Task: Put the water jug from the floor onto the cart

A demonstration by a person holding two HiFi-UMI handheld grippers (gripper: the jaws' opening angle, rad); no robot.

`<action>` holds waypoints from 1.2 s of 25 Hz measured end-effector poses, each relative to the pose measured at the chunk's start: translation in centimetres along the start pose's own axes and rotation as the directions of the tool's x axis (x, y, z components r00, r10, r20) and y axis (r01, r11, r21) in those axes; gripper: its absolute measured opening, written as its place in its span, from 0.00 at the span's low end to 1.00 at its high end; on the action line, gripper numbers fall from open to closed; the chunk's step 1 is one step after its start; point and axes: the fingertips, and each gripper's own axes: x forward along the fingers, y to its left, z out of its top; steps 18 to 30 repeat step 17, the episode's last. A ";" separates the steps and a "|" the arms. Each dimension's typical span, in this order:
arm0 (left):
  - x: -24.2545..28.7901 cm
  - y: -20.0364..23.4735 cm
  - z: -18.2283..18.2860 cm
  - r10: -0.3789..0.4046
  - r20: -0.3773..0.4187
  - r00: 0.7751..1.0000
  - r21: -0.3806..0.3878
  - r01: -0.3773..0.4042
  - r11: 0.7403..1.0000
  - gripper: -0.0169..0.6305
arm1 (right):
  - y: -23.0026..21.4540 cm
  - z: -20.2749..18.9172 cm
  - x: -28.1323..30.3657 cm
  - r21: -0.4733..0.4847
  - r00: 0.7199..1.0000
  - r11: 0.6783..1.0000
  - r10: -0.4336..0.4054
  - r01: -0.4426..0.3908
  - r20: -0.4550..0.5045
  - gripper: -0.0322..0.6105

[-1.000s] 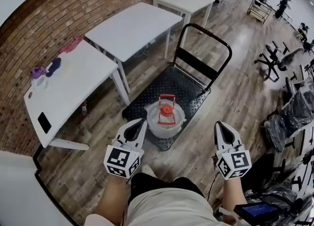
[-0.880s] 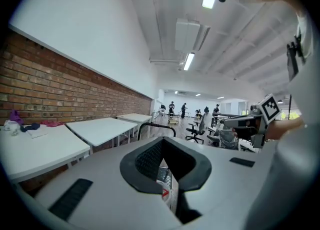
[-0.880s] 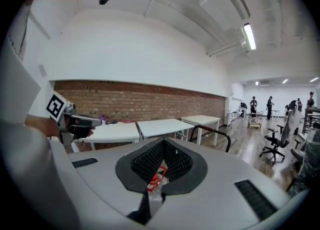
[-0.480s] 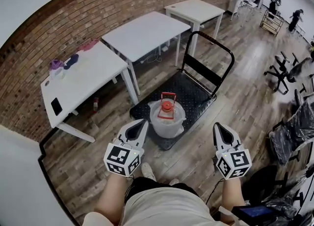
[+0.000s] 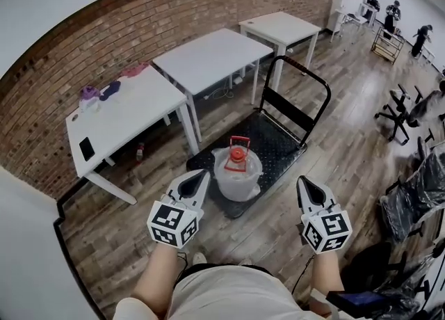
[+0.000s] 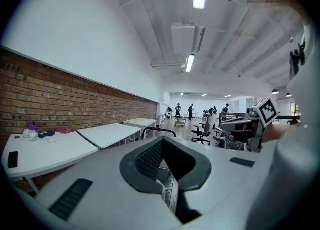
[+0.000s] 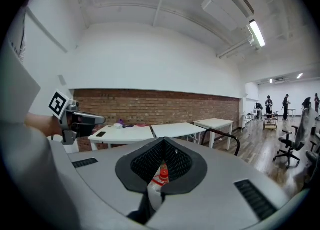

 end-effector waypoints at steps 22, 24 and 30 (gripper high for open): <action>-3.8 5.9 0.2 -0.011 0.030 0.999 -0.046 0.013 0.999 0.03 | 5.9 1.0 2.9 -0.008 0.999 1.000 -0.018 0.018 -0.028 0.05; -3.8 5.9 0.2 -0.011 0.030 0.999 -0.046 0.013 0.999 0.03 | 5.9 1.0 2.9 -0.008 0.999 1.000 -0.018 0.018 -0.028 0.05; -3.8 5.9 0.2 -0.011 0.030 0.999 -0.046 0.013 0.999 0.03 | 5.9 1.0 2.9 -0.008 0.999 1.000 -0.018 0.018 -0.028 0.05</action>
